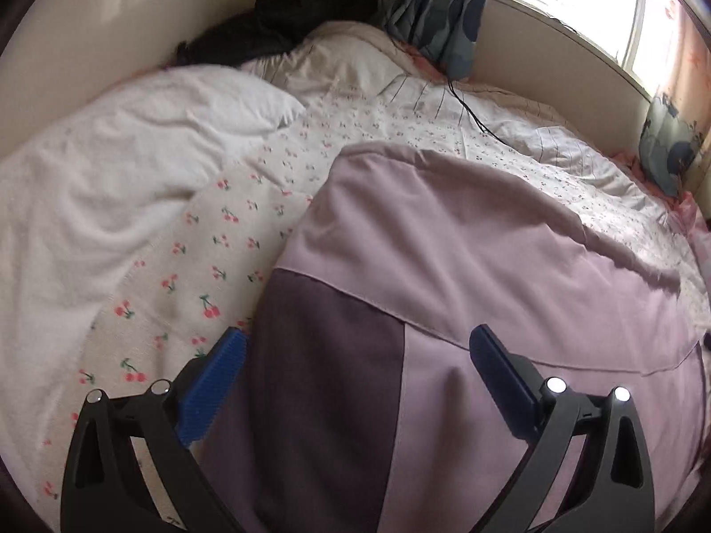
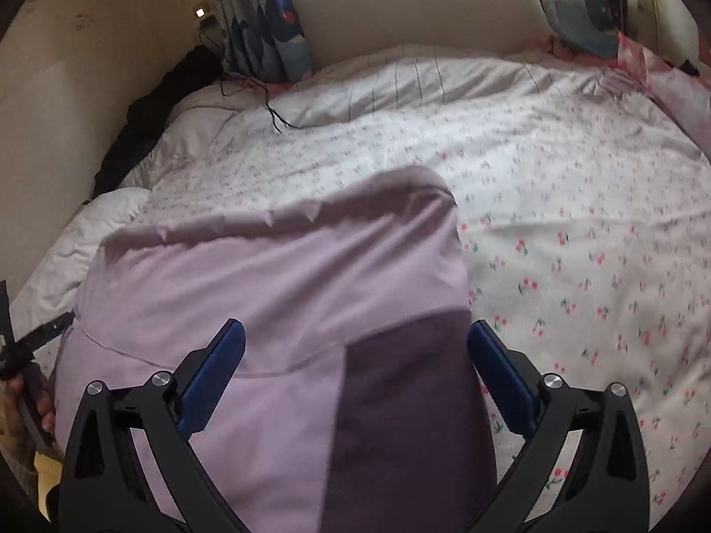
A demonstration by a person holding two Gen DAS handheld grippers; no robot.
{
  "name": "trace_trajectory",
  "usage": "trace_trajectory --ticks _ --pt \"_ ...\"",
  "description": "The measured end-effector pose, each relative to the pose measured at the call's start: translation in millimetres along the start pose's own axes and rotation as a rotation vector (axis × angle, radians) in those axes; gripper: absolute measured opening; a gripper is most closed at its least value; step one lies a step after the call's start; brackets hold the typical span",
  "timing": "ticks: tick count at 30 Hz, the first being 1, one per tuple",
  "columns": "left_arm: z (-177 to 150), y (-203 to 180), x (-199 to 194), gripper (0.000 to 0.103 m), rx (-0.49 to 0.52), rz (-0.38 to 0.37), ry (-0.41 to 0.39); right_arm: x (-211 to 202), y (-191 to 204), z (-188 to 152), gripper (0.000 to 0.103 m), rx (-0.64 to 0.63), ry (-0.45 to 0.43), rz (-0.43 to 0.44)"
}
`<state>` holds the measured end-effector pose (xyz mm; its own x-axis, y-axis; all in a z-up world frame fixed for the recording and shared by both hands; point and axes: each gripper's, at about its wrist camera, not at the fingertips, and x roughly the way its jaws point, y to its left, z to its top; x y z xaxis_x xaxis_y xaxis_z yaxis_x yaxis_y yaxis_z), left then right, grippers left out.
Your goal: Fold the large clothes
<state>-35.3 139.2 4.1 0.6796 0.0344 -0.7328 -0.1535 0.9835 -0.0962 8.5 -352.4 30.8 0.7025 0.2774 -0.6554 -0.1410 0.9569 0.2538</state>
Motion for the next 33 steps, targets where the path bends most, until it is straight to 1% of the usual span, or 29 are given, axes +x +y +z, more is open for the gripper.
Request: trace_trajectory --ticks 2,4,6,7,9,10,11,13,15,17,18,20,21,22,23,24,25,26,27,29,30,33 --pt "-0.5 -6.6 -4.2 0.097 0.016 0.02 -0.023 10.8 34.9 24.2 0.097 -0.06 0.006 0.027" --pt "1.3 -12.0 -7.7 0.097 0.017 0.018 -0.044 43.1 69.6 44.5 0.097 -0.107 0.049 0.058" --pt "0.9 -17.4 -6.5 0.097 0.036 0.035 -0.05 83.1 89.3 54.9 0.097 -0.132 0.09 0.037" --pt "0.2 -19.1 -1.6 0.097 0.048 0.041 -0.041 114.3 94.9 58.9 0.097 -0.14 0.124 0.022" --pt "-4.9 -17.7 7.5 0.097 0.045 0.04 -0.011 166.3 92.7 50.7 0.097 -0.125 0.227 -0.021" --pt "-5.5 -15.1 9.4 0.097 0.033 0.025 -0.012 192.6 83.2 41.5 0.097 -0.076 0.308 0.022" --pt "-6.1 -13.4 8.0 0.097 0.021 0.022 -0.021 198.8 78.0 37.8 0.097 -0.046 0.318 0.037" --pt "-5.2 -9.0 11.7 0.097 0.0 0.007 -0.007 196.6 77.0 41.8 0.097 -0.048 0.326 0.043" --pt "-8.3 -8.0 15.8 0.097 -0.004 0.001 -0.001 184.9 71.1 46.3 0.097 -0.04 0.328 0.066" --pt "-10.7 -8.3 15.0 0.097 -0.004 0.003 -0.01 159.4 63.4 55.0 0.096 -0.049 0.279 0.065" --pt "-11.0 -8.4 14.7 0.097 -0.004 0.003 -0.013 146.5 59.9 58.8 0.096 -0.056 0.244 0.052" --pt "-12.4 -8.9 14.5 0.097 -0.006 0.004 -0.016 122.6 44.7 62.6 0.096 -0.06 0.161 -0.017" --pt "-13.1 -9.2 14.4 0.097 -0.006 0.005 -0.019 115.7 33.1 63.2 0.096 -0.049 0.136 -0.051" --pt "-13.9 -9.5 14.1 0.097 -0.005 0.005 -0.022 116.4 14.4 58.3 0.096 -0.016 0.128 -0.086" --pt "-14.7 -9.7 13.7 0.097 -0.005 0.006 -0.025 122.3 0.6 53.1 0.096 0.011 0.145 -0.089" --pt "-15.9 -10.5 12.5 0.097 -0.004 0.004 -0.031 138.6 -14.5 43.2 0.097 0.054 0.193 -0.07" --pt "-16.8 -11.9 10.9 0.097 -0.001 -0.002 -0.038 147.9 -21.8 35.4 0.097 0.077 0.221 -0.044" --pt "-17.4 -15.1 9.5 0.097 0.011 0.009 -0.049 153.0 -22.1 33.3 0.097 0.078 0.234 -0.043" --pt "-18.6 -17.2 8.4 0.097 0.019 0.025 -0.055 154.7 -17.5 38.0 0.097 0.055 0.245 -0.066" --pt "-20.0 -20.4 9.7 0.097 0.035 0.046 -0.056 148.2 -10.2 43.0 0.097 0.023 0.247 -0.077" --pt "-19.7 -20.3 10.6 0.097 0.035 0.046 -0.054 136.4 -9.4 45.4 0.097 0.026 0.222 -0.06" --pt "-19.0 -18.6 10.6 0.097 0.03 0.04 -0.053 79.7 -6.5 38.4 0.096 0.044 0.118 -0.03"
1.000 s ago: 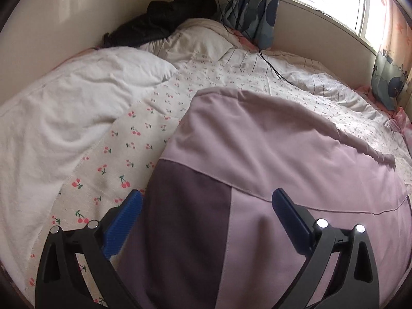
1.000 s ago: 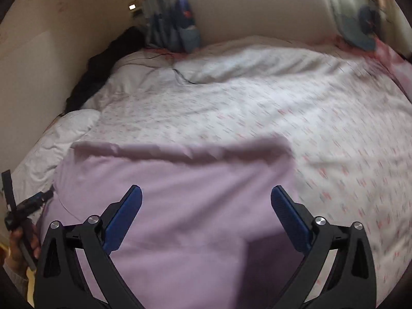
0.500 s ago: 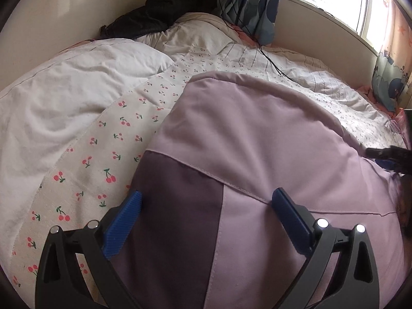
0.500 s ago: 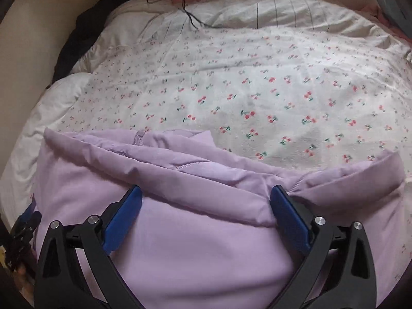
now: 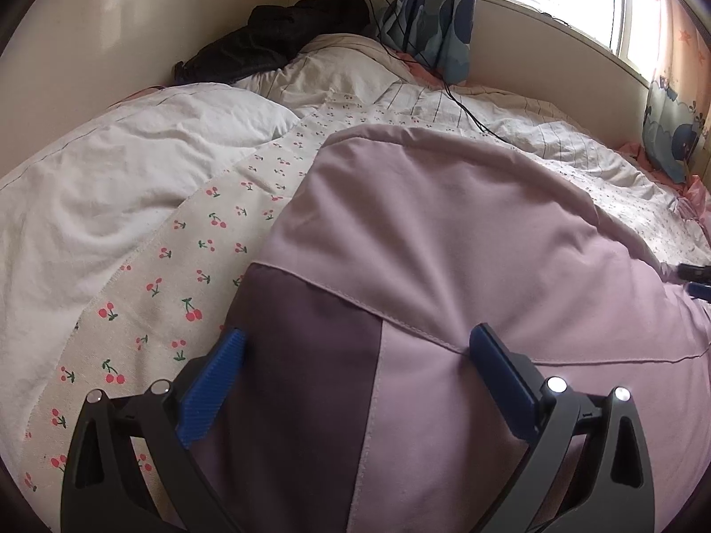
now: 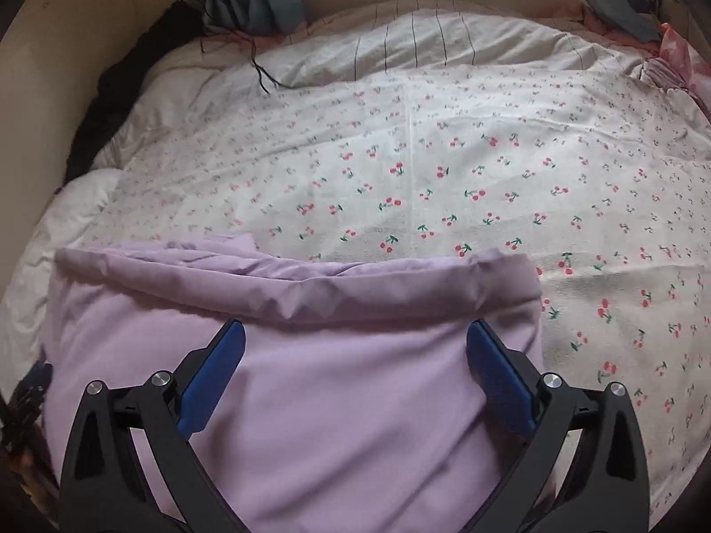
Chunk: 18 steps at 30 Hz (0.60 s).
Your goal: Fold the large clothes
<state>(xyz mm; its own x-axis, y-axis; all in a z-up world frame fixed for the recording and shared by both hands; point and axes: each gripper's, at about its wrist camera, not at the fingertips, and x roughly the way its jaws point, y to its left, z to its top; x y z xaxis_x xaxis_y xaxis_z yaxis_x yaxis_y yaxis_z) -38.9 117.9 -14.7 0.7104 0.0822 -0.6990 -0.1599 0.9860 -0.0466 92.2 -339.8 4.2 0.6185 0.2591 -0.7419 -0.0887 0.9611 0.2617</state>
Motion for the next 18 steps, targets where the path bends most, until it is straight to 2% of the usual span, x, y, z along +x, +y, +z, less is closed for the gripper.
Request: trace_trajectory --ticks 2,4,6,8,9,11,16,17,18 --pt "0.1 0.0 0.1 0.097 0.0 0.0 -0.001 -28.7 -0.7 -17.8 0.096 -0.006 -0.046 -0.016" --pt "0.0 -0.1 -0.1 0.097 0.002 0.003 -0.004 -40.1 -8.8 -39.6 0.096 -0.004 -0.066 -0.065" --pt "-0.4 -0.8 -0.5 0.097 0.006 0.003 -0.009 -26.6 -27.6 -60.2 0.097 0.051 -0.024 -0.076" --pt "-1.3 -3.4 -2.3 0.097 0.018 0.001 -0.02 -2.5 -54.4 -78.7 0.097 0.162 0.016 0.031" --pt "-2.0 -4.5 -3.2 0.097 0.022 0.005 -0.026 2.7 -61.4 -80.5 0.097 0.195 0.017 0.065" --pt "-2.5 -5.7 -2.4 0.097 0.024 0.012 -0.028 3.6 -59.3 -77.5 0.097 0.189 0.028 0.053" --pt "-0.2 6.1 9.1 0.097 -0.026 -0.056 0.025 -5.0 -54.3 -76.6 0.097 0.176 0.056 0.026" --pt "0.8 7.9 11.4 0.097 -0.031 -0.064 0.041 -16.3 -49.1 -75.6 0.096 0.157 0.04 -0.004" --pt "1.5 7.9 13.0 0.097 -0.032 -0.066 0.052 -40.1 -38.1 -77.5 0.096 0.122 -0.021 -0.023"
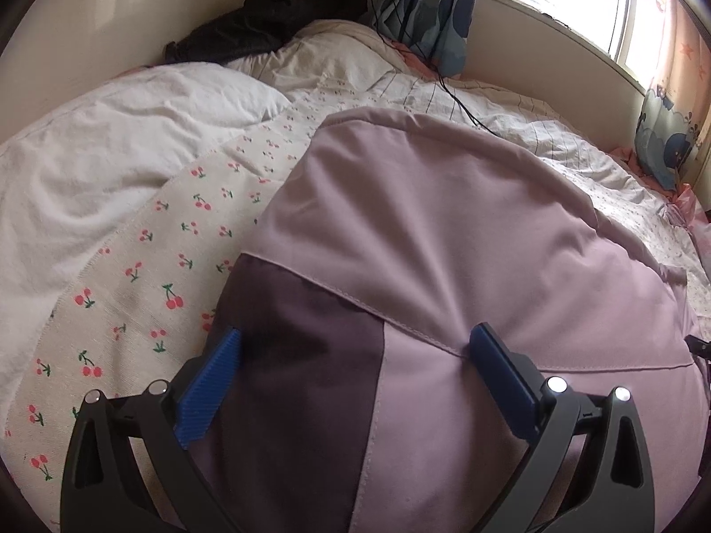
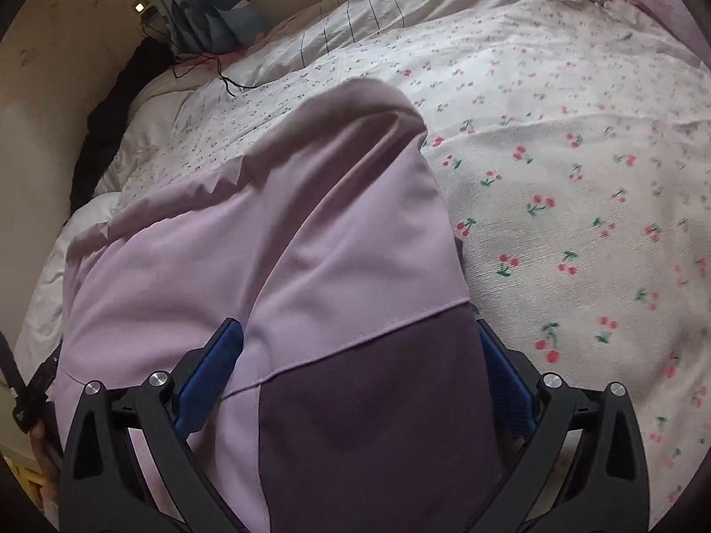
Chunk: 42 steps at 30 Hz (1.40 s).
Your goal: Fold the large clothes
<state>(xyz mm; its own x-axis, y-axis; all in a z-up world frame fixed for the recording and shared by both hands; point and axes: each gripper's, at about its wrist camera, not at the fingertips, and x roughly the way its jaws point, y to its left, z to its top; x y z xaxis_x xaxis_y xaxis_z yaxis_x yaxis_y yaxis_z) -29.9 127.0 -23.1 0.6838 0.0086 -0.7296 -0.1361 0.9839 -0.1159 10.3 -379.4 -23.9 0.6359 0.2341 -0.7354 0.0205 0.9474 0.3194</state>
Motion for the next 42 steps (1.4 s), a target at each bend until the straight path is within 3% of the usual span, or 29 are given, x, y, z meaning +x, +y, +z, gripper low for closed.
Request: trace_trajectory --ticks 4,6,8,9,10,11,12,13,14,17,18,20,23,26,28,30,32,33,35,38,40,42 --pt "11.5 6.7 -0.6 0.097 -0.022 -0.027 0.075 -75.0 28.1 -39.3 0.096 -0.12 -0.123 0.026" --pt "13.4 7.9 -25.9 0.097 -0.053 -0.019 0.006 -89.6 35.9 -64.6 0.096 -0.202 -0.125 -0.005" --pt "8.6 -0.8 -55.2 0.097 -0.041 -0.056 -0.078 -82.5 32.2 -84.5 0.096 -0.236 -0.075 -0.037" --pt "5.3 -7.7 -61.9 0.097 -0.014 -0.069 -0.096 -65.8 24.7 -96.2 0.096 -0.229 -0.004 -0.055" --pt "1.1 -17.7 -64.0 0.097 0.036 -0.071 -0.104 -54.6 15.0 -103.0 0.097 -0.2 0.024 -0.023" --pt "-2.8 -25.4 -60.5 0.097 0.084 -0.056 -0.095 -47.9 7.0 -107.4 0.097 -0.167 0.025 0.013" --pt "-7.7 -33.9 -43.4 0.097 0.138 -0.032 -0.035 -44.7 4.0 -109.8 0.097 -0.155 0.021 0.029" --pt "-11.8 -34.2 -24.2 0.097 0.143 -0.029 0.034 -44.1 6.6 -109.3 0.097 -0.158 0.031 0.023" --pt "-11.5 -30.1 -14.6 0.098 0.124 -0.044 0.053 -46.1 8.4 -107.4 0.097 -0.157 0.042 0.014" --pt "-0.4 -17.8 -15.0 0.097 0.036 -0.039 0.089 -59.1 13.4 -99.2 0.097 -0.154 0.1 -0.022" --pt "3.6 -16.1 -21.8 0.097 0.016 -0.041 0.093 -71.8 16.6 -94.9 0.097 -0.165 0.083 -0.025" --pt "18.4 -12.8 -44.7 0.097 -0.036 -0.105 0.043 -92.7 24.1 -80.4 0.097 -0.184 0.011 0.012" --pt "47.1 -22.8 -62.1 0.097 -0.032 -0.088 -0.052 -98.7 36.6 -44.2 0.097 -0.19 -0.057 0.032" --pt "73.4 -33.5 -39.3 0.097 -0.017 -0.055 -0.045 -71.4 52.6 -7.3 0.097 -0.224 -0.078 0.015" --pt "82.2 -36.5 -11.0 0.097 -0.011 -0.019 -0.018 -29.8 48.8 4.0 0.097 -0.195 -0.024 -0.003" --pt "77.2 -28.0 35.0 0.097 -0.011 0.042 0.071 32.7 37.0 -7.2 0.097 -0.182 0.132 -0.05" --pt "70.6 -7.8 68.4 0.097 -0.093 0.004 0.188 37.5 31.8 1.9 0.097 -0.149 0.128 -0.027" --pt "73.9 -2.6 69.8 0.097 -0.117 0.002 0.191 31.5 33.6 8.8 0.097 -0.148 0.116 -0.031" --pt "85.1 -5.6 51.9 0.097 -0.103 -0.004 0.123 16.8 37.1 32.5 0.097 -0.152 0.045 0.004" --pt "105.1 -17.8 34.0 0.097 -0.044 -0.012 0.016 30.9 42.4 79.7 0.097 -0.166 0.009 -0.047" --pt "119.8 -25.1 43.1 0.097 -0.016 0.009 -0.003 71.5 38.6 98.8 0.097 -0.158 0.071 -0.097" --pt "122.3 -25.5 80.9 0.097 -0.002 0.075 0.089 127.7 21.2 100.0 0.097 -0.113 0.217 -0.129"
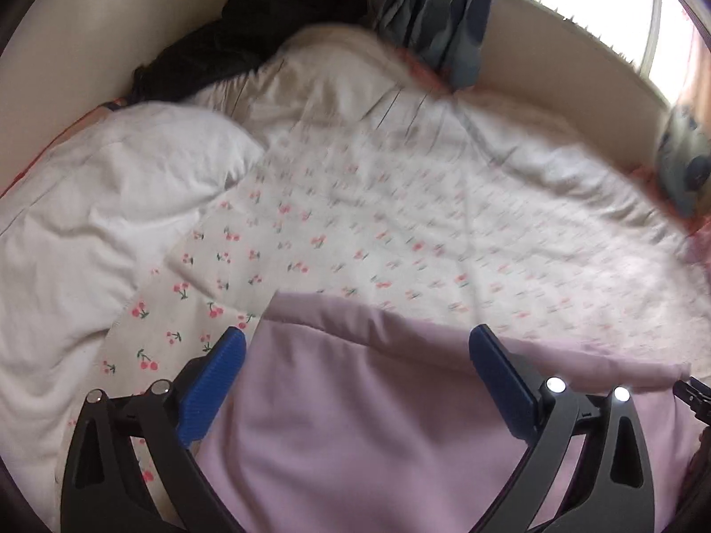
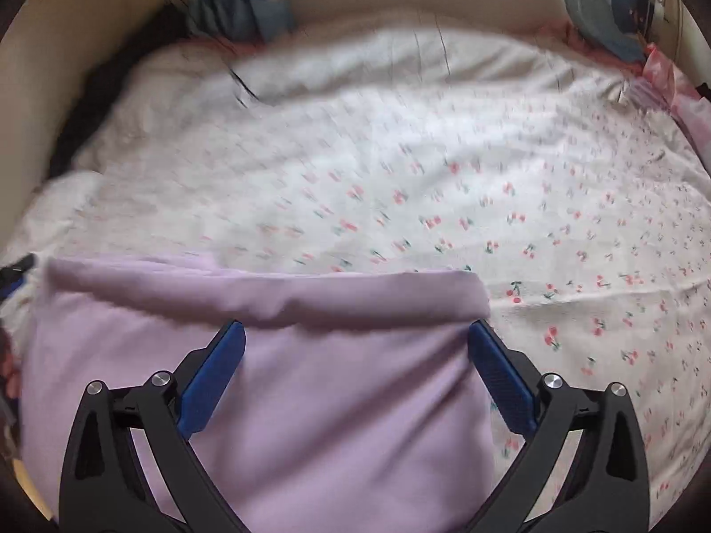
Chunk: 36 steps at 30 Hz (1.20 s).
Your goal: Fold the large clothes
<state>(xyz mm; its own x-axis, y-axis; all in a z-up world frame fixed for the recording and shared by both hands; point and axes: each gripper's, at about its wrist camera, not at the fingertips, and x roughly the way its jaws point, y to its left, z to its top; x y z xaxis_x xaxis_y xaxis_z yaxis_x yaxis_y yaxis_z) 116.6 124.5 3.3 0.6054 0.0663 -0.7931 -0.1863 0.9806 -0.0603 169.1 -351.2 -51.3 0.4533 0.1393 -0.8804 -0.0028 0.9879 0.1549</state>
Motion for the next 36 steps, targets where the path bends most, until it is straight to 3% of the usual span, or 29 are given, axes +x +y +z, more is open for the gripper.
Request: trace_trajectory --ticks 2,3,5,7,11,14,18,22,26,28,32,36 --pt "-1.0 4.6 44.3 0.097 -0.033 -0.024 0.162 8.4 -17.2 -7.8 0.097 0.081 0.027 0.054" --pt "-0.5 11.6 52.4 0.097 -0.073 -0.035 0.191 1.5 -19.1 -9.0 0.097 0.091 0.016 0.048" --pt "2.8 22.3 31.0 0.097 -0.108 -0.062 0.125 -28.7 -13.5 -15.6 0.097 0.051 -0.036 0.044" --pt "-2.0 28.8 -1.5 0.097 -0.089 -0.107 0.069 -69.0 -1.0 -36.0 0.097 -0.019 -0.098 0.112" --pt "-36.1 51.7 -74.9 0.097 -0.032 -0.151 0.016 -141.2 20.0 -107.8 0.097 -0.165 -0.169 0.184" --pt "-77.9 91.9 -120.8 0.097 -0.083 -0.185 0.041 -169.2 51.1 -172.8 0.097 -0.319 -0.162 0.185" --pt "-128.6 126.0 -141.8 0.097 -0.154 -0.199 0.102 -180.7 121.6 -245.7 0.097 -0.574 -0.142 0.184" --pt "-170.5 130.3 -161.5 0.097 -0.163 -0.252 0.14 -163.9 187.2 -291.2 0.097 -0.846 -0.168 0.018" --pt "-202.0 135.4 -175.2 0.097 -0.26 -0.393 0.199 -124.9 223.6 -306.5 0.097 -1.004 -0.196 -0.19" --pt "-211.1 141.1 -175.0 0.097 -0.32 -0.434 0.227 -115.8 228.9 -297.4 0.097 -0.958 -0.193 -0.196" --pt "-225.1 142.1 -163.4 0.097 -0.411 -0.52 0.296 -119.8 203.5 -264.1 0.097 -0.681 -0.163 -0.025" --pt "-231.0 119.5 -146.9 0.097 -0.416 -0.565 0.347 -124.0 190.4 -251.8 0.097 -0.58 -0.153 0.051"
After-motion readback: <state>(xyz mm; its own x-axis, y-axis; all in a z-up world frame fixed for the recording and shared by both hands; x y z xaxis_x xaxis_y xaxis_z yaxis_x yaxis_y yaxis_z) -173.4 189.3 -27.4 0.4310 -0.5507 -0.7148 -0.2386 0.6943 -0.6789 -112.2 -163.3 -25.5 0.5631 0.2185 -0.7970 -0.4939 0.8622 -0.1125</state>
